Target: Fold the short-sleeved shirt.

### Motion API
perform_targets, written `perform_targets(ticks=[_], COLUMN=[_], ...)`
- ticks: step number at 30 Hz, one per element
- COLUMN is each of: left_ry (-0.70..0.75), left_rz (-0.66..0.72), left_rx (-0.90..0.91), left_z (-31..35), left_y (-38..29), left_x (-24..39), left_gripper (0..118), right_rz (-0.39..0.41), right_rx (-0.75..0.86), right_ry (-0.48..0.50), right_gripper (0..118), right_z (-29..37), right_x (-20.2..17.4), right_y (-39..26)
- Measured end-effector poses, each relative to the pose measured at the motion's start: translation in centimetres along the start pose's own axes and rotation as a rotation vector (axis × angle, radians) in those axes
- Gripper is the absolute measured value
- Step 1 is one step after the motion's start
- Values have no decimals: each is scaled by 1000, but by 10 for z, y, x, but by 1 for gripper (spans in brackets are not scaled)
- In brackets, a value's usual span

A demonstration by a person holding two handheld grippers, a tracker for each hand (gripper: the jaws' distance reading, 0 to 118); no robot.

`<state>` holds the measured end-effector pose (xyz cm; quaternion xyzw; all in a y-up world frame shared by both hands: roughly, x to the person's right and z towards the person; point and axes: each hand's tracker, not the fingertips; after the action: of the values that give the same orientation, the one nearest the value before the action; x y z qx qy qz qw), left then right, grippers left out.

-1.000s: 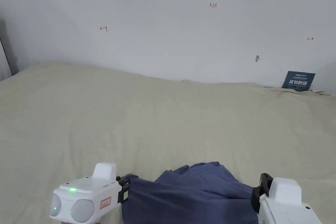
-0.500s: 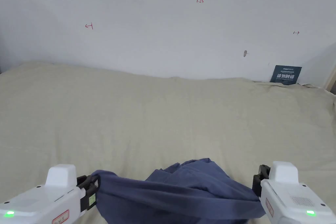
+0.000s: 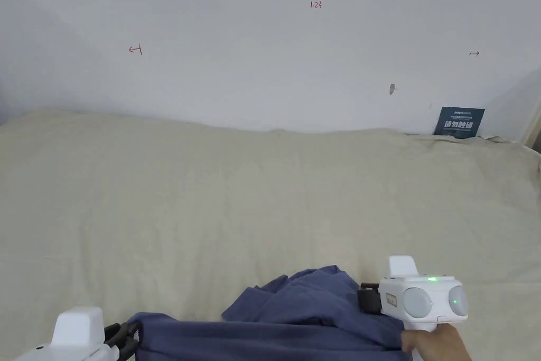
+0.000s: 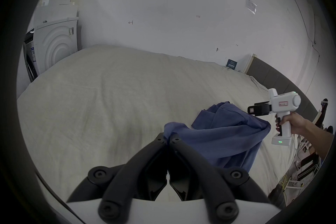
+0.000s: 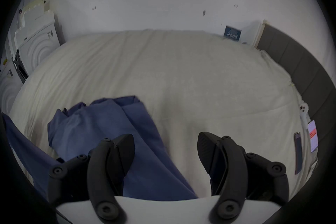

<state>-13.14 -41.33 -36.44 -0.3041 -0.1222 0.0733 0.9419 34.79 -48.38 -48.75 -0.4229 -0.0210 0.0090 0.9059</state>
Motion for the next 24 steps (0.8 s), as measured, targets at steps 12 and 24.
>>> perform_targets(ticks=[12, 24], left_ry=[24, 23], left_rz=[-15, -47], left_rx=[-31, 61], left_z=[-14, -3], left_y=[-7, 31], left_x=[2, 5], left_gripper=[0, 0], right_rz=[0, -59], right_rx=[-24, 286], right_ry=[68, 91], right_gripper=[4, 3], right_z=[-7, 114], right_x=[-11, -12], right_y=[-20, -19])
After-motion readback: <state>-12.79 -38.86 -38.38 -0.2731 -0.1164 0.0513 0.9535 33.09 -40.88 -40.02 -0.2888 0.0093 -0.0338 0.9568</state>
